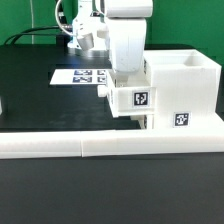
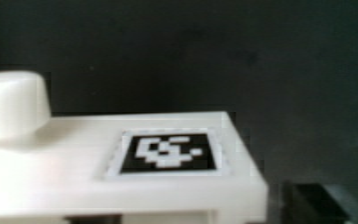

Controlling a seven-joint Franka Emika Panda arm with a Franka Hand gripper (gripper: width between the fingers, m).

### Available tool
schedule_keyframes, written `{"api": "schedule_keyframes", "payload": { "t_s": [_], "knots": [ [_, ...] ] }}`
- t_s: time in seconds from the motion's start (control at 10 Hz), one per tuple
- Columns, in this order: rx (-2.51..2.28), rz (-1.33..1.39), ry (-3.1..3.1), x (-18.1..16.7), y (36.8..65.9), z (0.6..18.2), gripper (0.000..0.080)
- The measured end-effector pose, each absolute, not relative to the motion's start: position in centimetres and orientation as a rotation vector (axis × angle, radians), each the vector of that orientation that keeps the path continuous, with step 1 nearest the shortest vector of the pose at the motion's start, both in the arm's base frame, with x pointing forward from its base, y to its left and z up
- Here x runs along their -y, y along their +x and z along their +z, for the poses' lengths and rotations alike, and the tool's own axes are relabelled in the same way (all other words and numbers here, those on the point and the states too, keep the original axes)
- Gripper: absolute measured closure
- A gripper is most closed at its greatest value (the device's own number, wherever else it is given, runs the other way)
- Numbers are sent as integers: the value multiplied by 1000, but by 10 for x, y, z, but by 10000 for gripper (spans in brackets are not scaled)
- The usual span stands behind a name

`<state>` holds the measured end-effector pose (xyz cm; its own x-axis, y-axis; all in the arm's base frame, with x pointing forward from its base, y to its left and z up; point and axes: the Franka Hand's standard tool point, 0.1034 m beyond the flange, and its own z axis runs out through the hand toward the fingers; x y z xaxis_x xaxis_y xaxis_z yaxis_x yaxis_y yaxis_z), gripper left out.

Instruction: Assemble drawer

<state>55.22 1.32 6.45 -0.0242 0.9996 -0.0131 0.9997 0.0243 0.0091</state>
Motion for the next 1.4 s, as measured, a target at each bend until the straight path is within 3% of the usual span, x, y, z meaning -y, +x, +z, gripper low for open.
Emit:
{"api": "schedule_keyframes", "payload": {
  "t_s": [0.1,0.2,0.3,0.7,1.1,1.2,1.4],
  "knots": [
    [-2235,-20,2190,-13,553,71,276],
    [-2229,-31,2193,-13,555,80,176],
    [-2225,-43,2195,-12,556,88,158],
    [-2252,-81,2151,11,557,119,151],
    [-2307,-58,2138,31,554,111,151],
    [-2384,36,2136,43,553,93,151],
    [-2430,96,2188,59,559,79,151]
  ]
}}
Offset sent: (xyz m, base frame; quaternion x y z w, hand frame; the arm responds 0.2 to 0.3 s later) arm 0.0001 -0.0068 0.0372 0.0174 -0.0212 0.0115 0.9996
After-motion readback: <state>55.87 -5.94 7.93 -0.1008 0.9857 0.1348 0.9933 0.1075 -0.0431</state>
